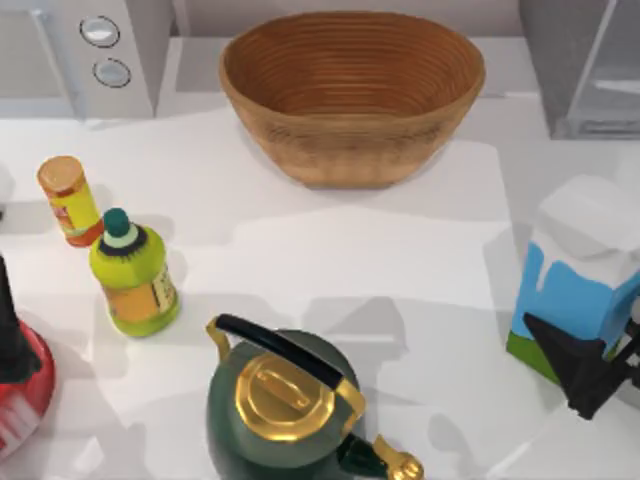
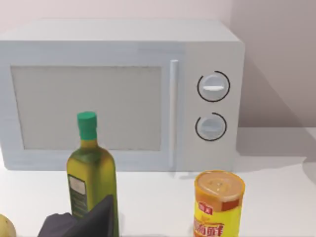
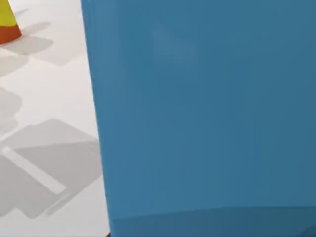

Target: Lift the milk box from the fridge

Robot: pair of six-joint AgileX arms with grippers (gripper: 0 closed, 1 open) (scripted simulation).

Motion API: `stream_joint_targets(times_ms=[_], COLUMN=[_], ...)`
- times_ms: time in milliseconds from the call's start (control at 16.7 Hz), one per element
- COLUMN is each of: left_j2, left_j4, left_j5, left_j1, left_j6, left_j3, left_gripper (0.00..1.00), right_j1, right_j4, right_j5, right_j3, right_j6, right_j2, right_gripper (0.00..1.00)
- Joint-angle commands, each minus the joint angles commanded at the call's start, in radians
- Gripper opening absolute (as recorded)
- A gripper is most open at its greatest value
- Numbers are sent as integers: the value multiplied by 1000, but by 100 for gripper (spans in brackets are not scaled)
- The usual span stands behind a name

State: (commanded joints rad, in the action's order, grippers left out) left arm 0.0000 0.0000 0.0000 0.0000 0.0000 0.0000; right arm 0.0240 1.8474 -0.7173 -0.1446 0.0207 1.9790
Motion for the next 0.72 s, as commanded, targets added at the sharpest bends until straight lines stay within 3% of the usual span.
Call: stream_joint_targets(times_ms=[180, 720], left_j2=[0, 0], left_j4=[0, 0], left_j5=[0, 0], left_j1=[0, 0], left_j6=[0, 0], left_j3=[0, 0], left_gripper=[100, 100], right_j1=[0, 0], right_j4=[0, 0], right_j5=[0, 0], right_j3=[0, 0], right_j6=[0, 0], right_j2=[0, 0], right_gripper=[0, 68])
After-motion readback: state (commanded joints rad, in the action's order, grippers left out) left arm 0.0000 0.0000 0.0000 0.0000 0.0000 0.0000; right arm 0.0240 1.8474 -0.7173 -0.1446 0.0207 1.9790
